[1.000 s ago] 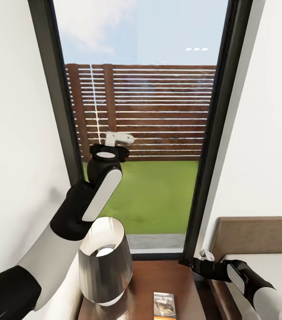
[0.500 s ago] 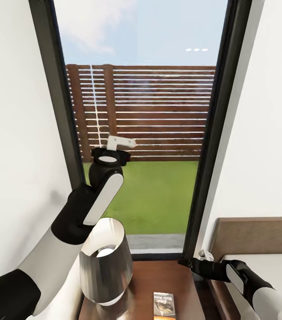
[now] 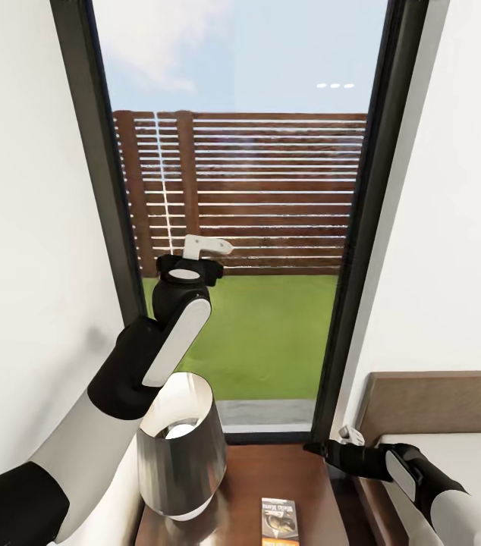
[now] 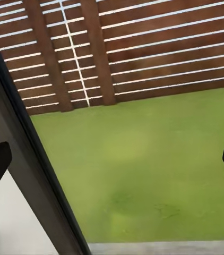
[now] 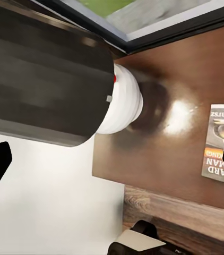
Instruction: In the bedroom, move the book from the bed onto either nightstand, and place the two sandals side by side next to the bed.
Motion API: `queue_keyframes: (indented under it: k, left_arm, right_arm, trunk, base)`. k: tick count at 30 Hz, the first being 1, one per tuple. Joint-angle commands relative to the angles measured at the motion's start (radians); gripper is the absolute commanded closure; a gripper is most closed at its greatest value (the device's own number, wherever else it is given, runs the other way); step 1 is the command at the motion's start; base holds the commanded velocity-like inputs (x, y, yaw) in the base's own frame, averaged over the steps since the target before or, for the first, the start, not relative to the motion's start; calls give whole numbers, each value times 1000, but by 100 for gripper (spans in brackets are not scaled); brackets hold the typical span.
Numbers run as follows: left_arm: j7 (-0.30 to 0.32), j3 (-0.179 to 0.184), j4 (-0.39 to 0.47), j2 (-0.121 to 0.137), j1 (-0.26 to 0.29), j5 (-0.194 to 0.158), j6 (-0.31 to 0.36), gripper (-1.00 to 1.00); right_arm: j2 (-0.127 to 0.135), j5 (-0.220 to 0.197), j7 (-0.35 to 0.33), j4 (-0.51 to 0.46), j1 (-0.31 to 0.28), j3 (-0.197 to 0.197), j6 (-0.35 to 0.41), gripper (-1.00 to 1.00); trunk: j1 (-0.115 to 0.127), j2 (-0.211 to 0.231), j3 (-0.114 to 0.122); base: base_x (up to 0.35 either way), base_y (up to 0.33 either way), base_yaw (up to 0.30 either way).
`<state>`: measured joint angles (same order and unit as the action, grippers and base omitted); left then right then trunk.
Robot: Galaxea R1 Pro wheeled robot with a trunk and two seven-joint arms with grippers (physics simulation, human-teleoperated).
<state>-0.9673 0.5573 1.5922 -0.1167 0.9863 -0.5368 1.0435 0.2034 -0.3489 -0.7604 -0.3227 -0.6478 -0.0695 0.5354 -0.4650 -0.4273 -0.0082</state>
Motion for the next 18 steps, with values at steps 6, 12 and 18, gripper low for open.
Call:
queue_keyframes:
  k: [6,12,18]
  left_arm:
    - [-12,1,0,0,0,-9,4,-100]
    - [-13,1,1,0,-7,-8,4,-100]
    - [-13,13,1,0,-24,-8,4,-100]
  right_arm:
    - [1,-10,1,-1,-1,-7,6,-100]
    - [2,-10,1,-1,-1,-7,6,-100]
    - [2,-10,1,-1,-1,-7,6,-100]
  trunk:
    - [15,27,12]
    - [15,27,12]
    - [15,27,12]
  base:
    - [0,0,0]
    - [0,0,0]
    - [0,0,0]
